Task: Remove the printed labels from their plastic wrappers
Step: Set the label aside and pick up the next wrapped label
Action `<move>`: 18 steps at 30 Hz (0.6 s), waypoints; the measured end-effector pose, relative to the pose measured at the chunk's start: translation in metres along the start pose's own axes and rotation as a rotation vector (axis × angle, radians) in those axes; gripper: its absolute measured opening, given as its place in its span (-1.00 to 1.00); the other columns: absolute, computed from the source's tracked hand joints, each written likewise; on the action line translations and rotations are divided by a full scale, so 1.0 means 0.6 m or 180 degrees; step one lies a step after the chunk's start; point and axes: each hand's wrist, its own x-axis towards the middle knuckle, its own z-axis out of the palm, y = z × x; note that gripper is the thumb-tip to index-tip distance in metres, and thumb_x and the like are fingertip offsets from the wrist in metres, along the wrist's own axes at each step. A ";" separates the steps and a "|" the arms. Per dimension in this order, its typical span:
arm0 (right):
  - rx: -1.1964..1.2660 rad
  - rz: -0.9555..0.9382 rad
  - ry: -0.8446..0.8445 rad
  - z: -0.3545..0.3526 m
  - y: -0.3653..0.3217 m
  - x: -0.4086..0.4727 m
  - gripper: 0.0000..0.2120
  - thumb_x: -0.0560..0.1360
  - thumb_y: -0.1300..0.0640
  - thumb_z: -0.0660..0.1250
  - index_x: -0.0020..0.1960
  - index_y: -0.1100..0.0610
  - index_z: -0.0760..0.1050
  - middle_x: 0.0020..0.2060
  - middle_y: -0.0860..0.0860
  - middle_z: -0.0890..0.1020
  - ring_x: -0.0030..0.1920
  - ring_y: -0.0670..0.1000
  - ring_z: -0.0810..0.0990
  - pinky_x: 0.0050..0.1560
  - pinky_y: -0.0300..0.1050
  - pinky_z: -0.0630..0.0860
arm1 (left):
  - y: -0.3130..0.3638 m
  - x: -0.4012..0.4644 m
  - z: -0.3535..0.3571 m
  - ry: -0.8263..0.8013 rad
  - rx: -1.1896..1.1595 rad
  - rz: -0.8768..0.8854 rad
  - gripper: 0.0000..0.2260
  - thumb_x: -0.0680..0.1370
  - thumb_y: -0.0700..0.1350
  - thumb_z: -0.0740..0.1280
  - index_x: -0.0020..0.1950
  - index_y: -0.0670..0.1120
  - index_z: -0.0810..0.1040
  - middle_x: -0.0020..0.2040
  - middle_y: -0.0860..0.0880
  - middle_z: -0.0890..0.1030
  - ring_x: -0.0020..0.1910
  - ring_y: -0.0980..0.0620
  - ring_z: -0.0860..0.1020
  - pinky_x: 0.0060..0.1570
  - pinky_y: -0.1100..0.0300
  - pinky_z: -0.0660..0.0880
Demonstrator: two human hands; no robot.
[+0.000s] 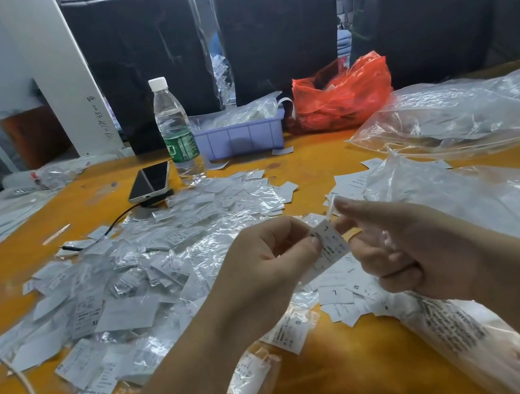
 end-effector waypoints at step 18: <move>0.0339 -0.0601 0.0205 -0.002 0.007 0.007 -0.80 0.30 0.28 0.40 -0.08 0.18 0.67 -0.30 0.15 0.60 -0.60 -0.14 0.14 -0.64 -0.37 0.11 | -0.012 0.002 -0.025 0.1040 -0.0102 -0.0401 -0.78 0.59 -0.16 0.27 0.09 0.18 0.47 -0.32 0.03 0.66 -0.43 0.17 0.53 -0.39 0.31 0.46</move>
